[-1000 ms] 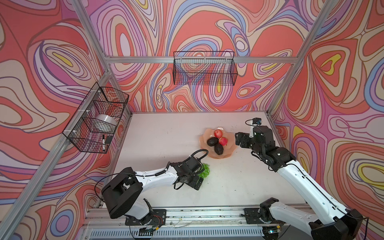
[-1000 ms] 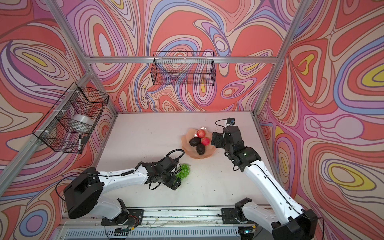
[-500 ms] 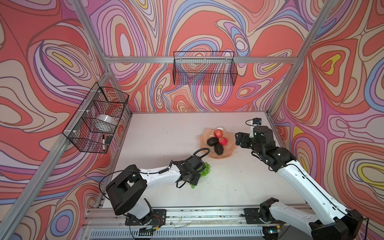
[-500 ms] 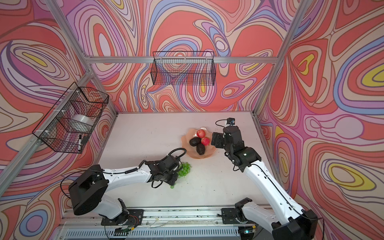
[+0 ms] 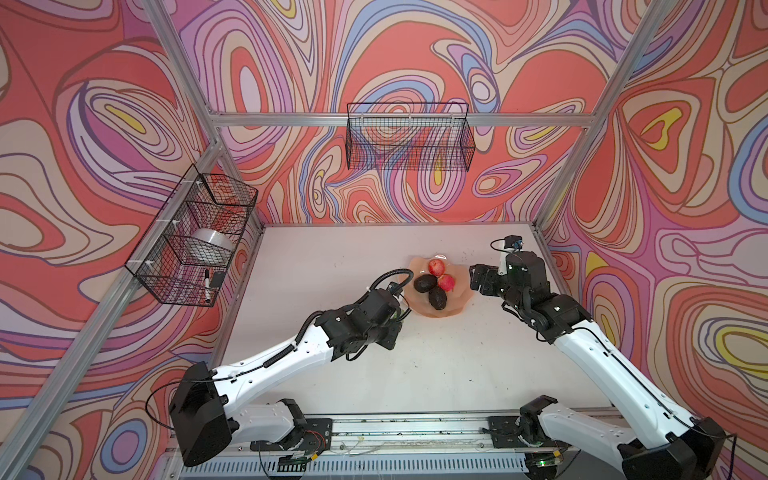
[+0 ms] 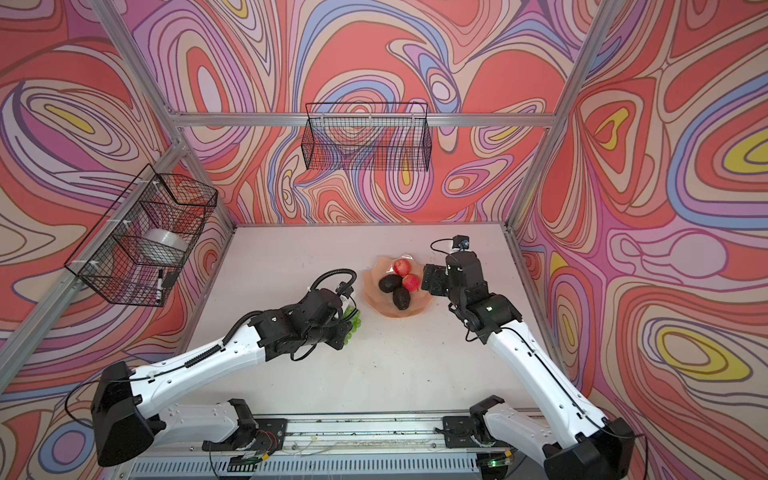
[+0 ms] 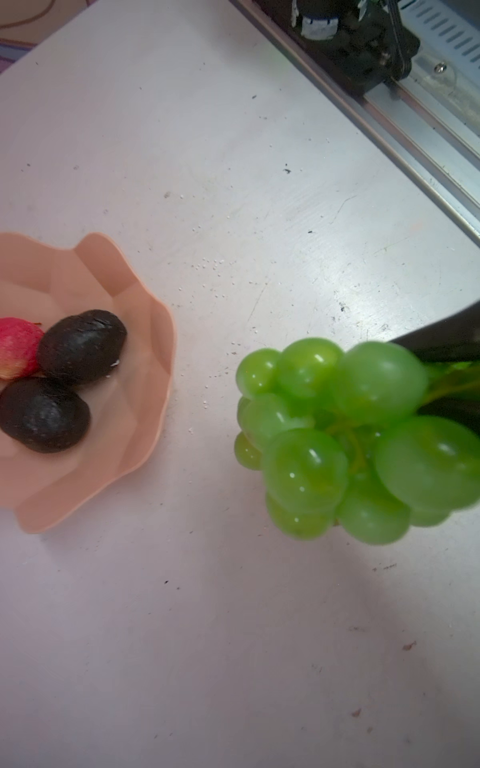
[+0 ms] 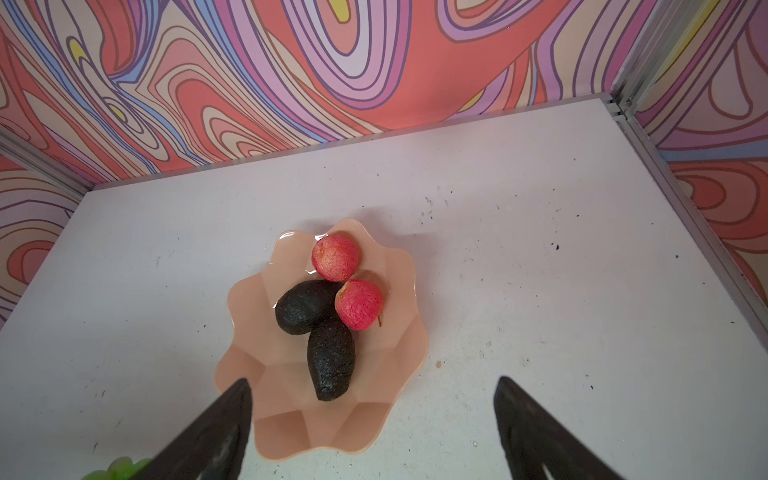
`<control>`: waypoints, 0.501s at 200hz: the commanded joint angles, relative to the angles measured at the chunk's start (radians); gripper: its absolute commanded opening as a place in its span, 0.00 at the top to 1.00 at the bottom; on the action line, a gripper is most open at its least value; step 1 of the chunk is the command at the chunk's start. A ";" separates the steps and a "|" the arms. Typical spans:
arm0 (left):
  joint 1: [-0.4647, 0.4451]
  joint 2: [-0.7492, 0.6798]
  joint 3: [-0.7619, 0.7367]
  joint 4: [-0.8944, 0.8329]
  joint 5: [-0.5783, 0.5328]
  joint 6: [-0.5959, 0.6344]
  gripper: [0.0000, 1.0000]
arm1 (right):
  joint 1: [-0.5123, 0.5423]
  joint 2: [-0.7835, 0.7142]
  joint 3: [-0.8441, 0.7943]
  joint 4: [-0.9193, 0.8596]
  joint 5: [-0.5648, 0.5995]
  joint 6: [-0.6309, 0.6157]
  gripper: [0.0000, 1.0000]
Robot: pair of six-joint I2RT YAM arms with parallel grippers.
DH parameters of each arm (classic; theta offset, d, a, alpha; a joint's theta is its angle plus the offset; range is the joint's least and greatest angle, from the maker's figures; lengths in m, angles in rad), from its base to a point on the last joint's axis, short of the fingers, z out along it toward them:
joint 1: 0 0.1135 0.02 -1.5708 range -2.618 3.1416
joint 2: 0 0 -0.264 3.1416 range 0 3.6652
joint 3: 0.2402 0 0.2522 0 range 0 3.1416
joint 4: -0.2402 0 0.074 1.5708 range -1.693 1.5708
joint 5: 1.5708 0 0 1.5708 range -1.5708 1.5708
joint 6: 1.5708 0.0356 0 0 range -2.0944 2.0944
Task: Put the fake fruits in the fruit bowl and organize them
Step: 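Carry the grapes with the left gripper over the bowl and lower them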
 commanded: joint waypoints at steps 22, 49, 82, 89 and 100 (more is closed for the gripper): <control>0.055 0.080 0.230 -0.076 0.009 0.144 0.86 | -0.002 -0.010 -0.014 0.009 0.000 0.006 0.06; 0.083 0.174 0.331 -0.021 0.048 0.178 0.85 | -0.002 -0.033 -0.018 0.000 0.016 0.001 0.06; 0.108 0.327 0.440 0.045 0.084 0.195 0.85 | -0.001 -0.055 -0.021 -0.017 0.027 -0.004 0.06; 0.110 0.356 0.454 0.070 0.095 0.202 0.85 | -0.002 -0.061 -0.024 -0.019 0.029 -0.006 0.06; 0.110 0.401 0.476 0.109 0.106 0.213 0.85 | -0.001 -0.069 -0.029 -0.022 0.031 -0.004 0.06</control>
